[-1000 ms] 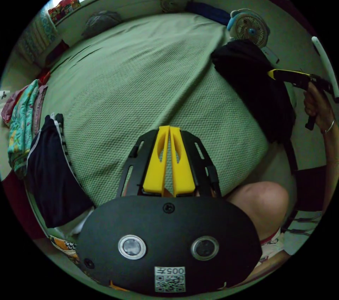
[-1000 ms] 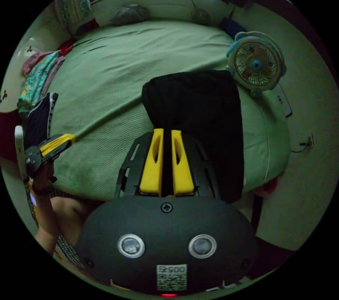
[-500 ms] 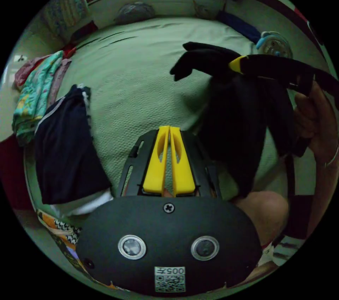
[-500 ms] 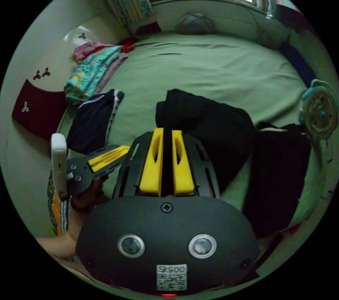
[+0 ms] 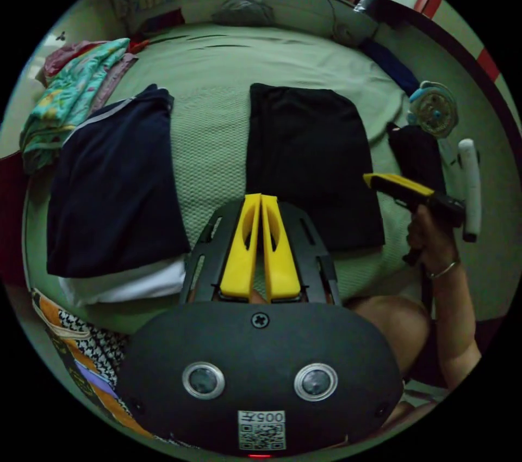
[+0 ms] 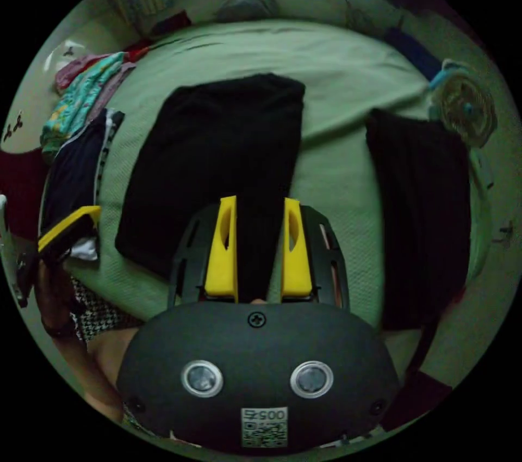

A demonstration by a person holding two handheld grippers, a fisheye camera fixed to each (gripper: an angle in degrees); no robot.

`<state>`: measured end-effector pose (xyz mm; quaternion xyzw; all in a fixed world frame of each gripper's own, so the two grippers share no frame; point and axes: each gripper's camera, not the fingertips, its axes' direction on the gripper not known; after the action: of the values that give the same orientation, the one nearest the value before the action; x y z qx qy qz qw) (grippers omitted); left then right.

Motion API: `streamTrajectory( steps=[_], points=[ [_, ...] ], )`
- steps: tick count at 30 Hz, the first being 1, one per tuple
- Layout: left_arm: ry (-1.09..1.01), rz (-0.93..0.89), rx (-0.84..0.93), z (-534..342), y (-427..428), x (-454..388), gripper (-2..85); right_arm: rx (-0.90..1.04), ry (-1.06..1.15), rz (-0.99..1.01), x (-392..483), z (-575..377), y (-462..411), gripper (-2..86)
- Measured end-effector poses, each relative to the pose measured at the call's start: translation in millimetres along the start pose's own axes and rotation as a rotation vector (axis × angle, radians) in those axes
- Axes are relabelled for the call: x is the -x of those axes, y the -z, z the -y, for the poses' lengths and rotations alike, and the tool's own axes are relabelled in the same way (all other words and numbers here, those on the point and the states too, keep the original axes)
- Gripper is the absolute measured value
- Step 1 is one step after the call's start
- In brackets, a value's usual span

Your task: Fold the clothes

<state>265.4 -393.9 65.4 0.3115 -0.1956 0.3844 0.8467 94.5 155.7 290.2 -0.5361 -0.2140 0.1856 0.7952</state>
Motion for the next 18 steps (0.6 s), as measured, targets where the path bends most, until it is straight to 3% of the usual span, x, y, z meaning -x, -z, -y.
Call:
streamTrajectory(
  steps=[7, 12, 18],
  points=[
    [-0.002, -0.007, 0.046, 5, -14, -4, -0.7, -0.057, -0.002, 0.001, 8, -16, -1, -0.6],
    [0.006, -0.024, 0.031, 2, -17, -6, -0.7, -0.078, -0.030, -0.189, 21, -27, 2, 1.1],
    [0.045, -0.012, 0.038, -11, -24, -17, -0.7, -0.176, -0.026, -0.071, 46, -48, 24, 2.1]
  ],
)
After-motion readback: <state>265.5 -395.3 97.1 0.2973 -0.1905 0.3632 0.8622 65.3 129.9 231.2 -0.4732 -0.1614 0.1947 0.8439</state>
